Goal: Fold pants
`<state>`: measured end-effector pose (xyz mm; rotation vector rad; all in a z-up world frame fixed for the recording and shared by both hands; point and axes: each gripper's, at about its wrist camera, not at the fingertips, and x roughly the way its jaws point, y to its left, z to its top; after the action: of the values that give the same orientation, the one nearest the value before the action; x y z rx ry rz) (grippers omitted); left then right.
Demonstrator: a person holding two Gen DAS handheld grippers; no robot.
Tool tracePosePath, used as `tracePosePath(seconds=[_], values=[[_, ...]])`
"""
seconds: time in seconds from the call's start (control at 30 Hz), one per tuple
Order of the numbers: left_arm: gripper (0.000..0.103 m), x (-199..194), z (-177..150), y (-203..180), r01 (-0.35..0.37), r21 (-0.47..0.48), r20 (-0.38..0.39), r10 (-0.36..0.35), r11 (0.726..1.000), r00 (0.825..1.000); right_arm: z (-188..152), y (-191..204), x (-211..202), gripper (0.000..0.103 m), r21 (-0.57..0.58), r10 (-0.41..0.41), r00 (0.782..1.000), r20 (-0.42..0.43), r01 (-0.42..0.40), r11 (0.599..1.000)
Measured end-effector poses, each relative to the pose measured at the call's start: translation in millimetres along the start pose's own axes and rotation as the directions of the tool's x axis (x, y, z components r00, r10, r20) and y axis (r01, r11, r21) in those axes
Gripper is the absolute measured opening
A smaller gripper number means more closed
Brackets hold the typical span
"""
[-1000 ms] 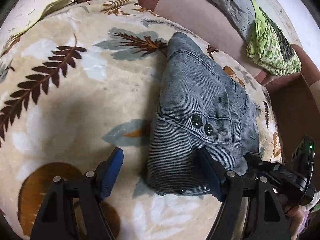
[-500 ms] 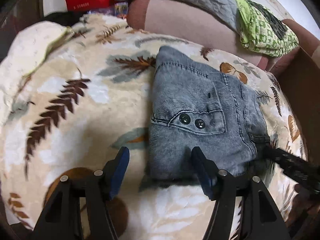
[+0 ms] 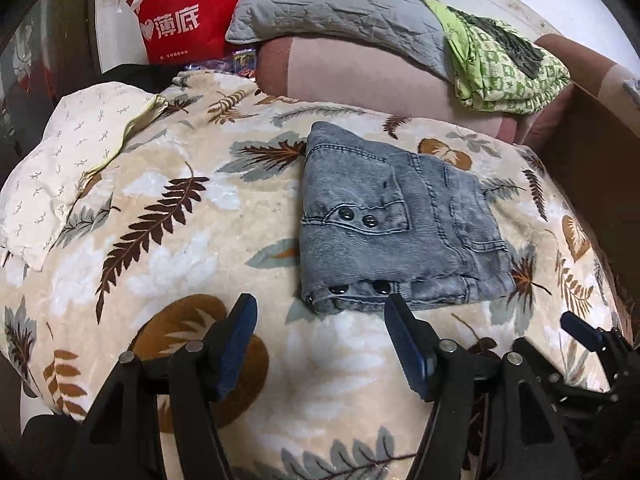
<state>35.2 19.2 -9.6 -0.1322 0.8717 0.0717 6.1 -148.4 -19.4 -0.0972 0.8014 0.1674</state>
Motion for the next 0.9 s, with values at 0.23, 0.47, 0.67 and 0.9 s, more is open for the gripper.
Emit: tracePosePath(seconds=[0.23, 0.47, 0.67, 0.9], values=[[0.074, -9, -6, -10, -0.019, 0.026, 0.012, 0.019, 0.999, 1.0, -9, 8, 1, 0.092, -0.055, -0.017, 0.999, 0.03, 0.018, 0.998], [0.074, -9, -10, -12, -0.039, 0.031, -0.001, 0.039, 0.999, 0.999, -13, 1, 2, 0.093, -0.03, -0.012, 0.999, 0.035, 0.013, 0.999], [0.075, -14, -12, -12, -0.057, 0.031, 0.006, 0.057, 0.998, 0.998, -14, 2, 1, 0.093, -0.039, -0.006, 0.999, 0.04, 0.008, 0.999], [0.079, -22, -4, -11, -0.004, 0.015, 0.025, 0.004, 1.0, 1.0, -8, 3, -9, 0.093, -0.055, -0.018, 0.998, 0.056, 0.021, 0.998]])
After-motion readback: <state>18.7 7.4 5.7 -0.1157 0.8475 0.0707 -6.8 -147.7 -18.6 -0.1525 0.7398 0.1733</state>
